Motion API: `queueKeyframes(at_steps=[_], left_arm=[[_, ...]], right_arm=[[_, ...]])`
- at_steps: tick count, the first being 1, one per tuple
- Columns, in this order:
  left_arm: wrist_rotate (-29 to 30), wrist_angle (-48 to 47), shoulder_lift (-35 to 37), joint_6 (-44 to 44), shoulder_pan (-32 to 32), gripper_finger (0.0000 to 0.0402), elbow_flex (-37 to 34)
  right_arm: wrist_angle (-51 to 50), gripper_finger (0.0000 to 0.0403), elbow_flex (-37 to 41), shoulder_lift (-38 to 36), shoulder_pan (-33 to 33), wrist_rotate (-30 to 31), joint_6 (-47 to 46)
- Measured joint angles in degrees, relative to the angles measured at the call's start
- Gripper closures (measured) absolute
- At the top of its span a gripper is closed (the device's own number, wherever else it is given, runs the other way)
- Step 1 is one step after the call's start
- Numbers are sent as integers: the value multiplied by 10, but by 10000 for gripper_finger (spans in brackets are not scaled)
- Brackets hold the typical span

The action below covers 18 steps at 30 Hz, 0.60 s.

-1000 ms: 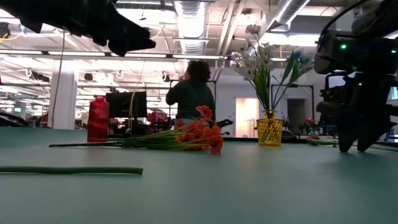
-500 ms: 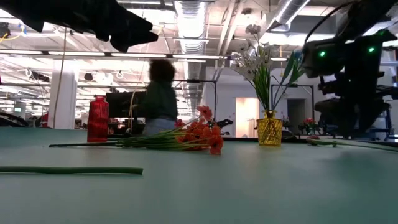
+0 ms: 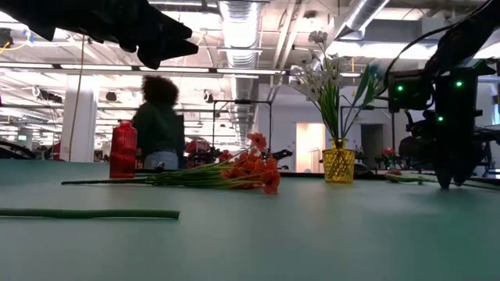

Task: Sort flowers into vase by color
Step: Put the top red tulip into the red vase

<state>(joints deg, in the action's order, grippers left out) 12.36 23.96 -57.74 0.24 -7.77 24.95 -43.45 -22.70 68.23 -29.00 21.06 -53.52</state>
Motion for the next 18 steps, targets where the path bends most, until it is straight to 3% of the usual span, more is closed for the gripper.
queueKeyframes(at_steps=[5, 13, 18], left_arm=[[0, 1, 0, 15, 0, 175, 0], [0, 17, 0, 26, 0, 175, 0], [-13, 26, 0, 31, 0, 175, 0]], right_arm=[[-9, 378, -6, -12, 11, -8, 16], [-97, 382, -60, -49, 51, -22, 10], [-160, 387, -78, -80, 112, -46, -38]])
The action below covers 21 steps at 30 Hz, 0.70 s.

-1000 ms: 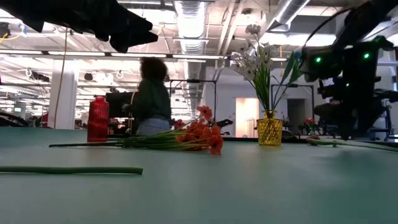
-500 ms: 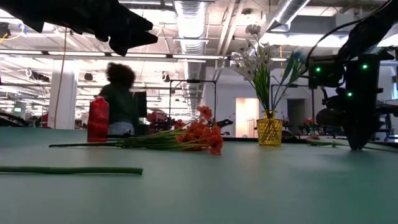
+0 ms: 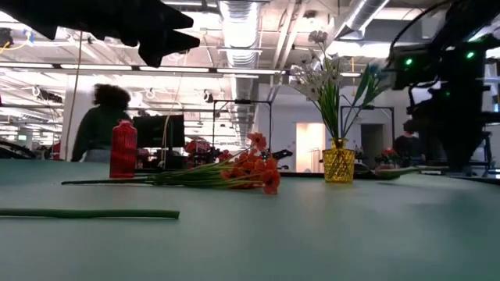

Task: Sort flowers into vase by color
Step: Put the top red tulip into the red vase

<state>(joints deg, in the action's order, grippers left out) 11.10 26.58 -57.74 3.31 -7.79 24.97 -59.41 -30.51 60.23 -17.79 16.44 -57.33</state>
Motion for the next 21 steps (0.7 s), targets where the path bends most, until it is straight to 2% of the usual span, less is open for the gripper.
queueKeyframes(at_steps=[3, 8, 14, 18, 21], left_arm=[[-4, 1, 0, 0, 0, 175, 0], [-9, 2, 0, 17, 0, 175, 0], [-34, 0, 0, 28, 0, 175, 0], [-49, -1, 0, 35, 0, 175, 0], [-62, -3, 0, 39, 0, 175, 0]], right_arm=[[-37, 387, -6, -15, 52, -10, -37], [-29, 387, -27, -29, 152, -15, -69], [-13, 387, -63, -28, 250, -90, -83], [66, 385, -78, -28, 319, -120, -72], [197, 380, -79, -27, 372, -88, -9]])
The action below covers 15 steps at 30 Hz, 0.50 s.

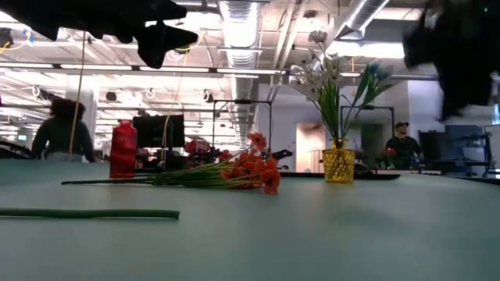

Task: Sort flowers into vase by color
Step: Put the top red tulip into the red vase

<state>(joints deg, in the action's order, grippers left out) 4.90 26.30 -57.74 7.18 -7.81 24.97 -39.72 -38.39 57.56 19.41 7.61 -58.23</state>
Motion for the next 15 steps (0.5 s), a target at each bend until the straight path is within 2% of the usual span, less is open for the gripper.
queueKeyframes(at_steps=[4, 7, 11, 15], left_arm=[[-11, -1, 0, -5, -9, 175, 0], [1, 1, 0, -25, -23, 175, 0], [34, 37, -10, -36, -27, 175, 0], [2, 158, -76, -31, -24, 175, 1]], right_arm=[[213, 382, 0, 32, 60, 139, 147], [379, 385, 0, 83, 74, 223, 278], [618, 385, 0, 173, 59, 238, 432], [846, 385, 0, 267, 33, 208, 538]])
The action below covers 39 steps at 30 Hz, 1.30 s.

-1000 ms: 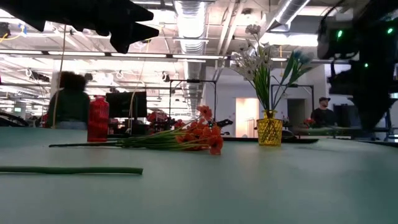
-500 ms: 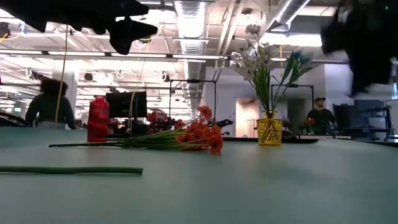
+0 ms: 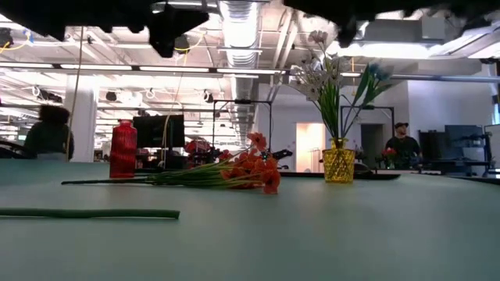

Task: Sort flowers into vase by color
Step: Put the top red tulip into the red vase

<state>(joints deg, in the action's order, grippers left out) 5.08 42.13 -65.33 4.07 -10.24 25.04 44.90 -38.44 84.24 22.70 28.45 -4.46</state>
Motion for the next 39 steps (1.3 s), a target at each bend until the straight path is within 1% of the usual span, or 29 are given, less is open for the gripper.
queueKeyframes(at_steps=[3, 5, 7, 10, 14, 17, 19, 25, 28, 31, 34, 39], left_arm=[[-8, 87, -64, -4, 0, 175, 0], [1, 147, -104, -6, 2, 175, 0], [3, 206, -138, -13, 4, 175, 0], [2, 277, -181, -10, 12, 175, 0], [9, 288, -223, 20, 27, 175, 15], [-9, 289, -247, 31, 35, 175, 31], [-18, 290, -257, 35, 39, 175, 37], [-43, 287, -257, 33, 47, 181, 43], [-48, 283, -255, 33, 50, 202, 43], [-49, 281, -255, 34, 52, 238, 43], [-51, 281, -255, 28, 52, 285, 43], [-76, 281, -255, 5, 52, 383, 43]], right_arm=[[105, 385, 0, 52, -24, -36, 17], [141, 385, 0, 77, -42, -68, 2], [147, 385, -5, 100, -57, -87, -20], [146, 385, -16, 125, -69, -89, -35], [147, 385, -36, 149, -71, -90, -30], [145, 385, -44, 156, -75, -91, -25], [143, 385, -47, 155, -75, -90, -17], [143, 385, -47, 153, -78, -91, -6], [142, 385, -47, 153, -78, -90, 1], [143, 385, -47, 153, -79, -89, 4], [142, 384, -47, 153, -79, -88, 4], [141, 373, -46, 153, -80, -87, 6]])
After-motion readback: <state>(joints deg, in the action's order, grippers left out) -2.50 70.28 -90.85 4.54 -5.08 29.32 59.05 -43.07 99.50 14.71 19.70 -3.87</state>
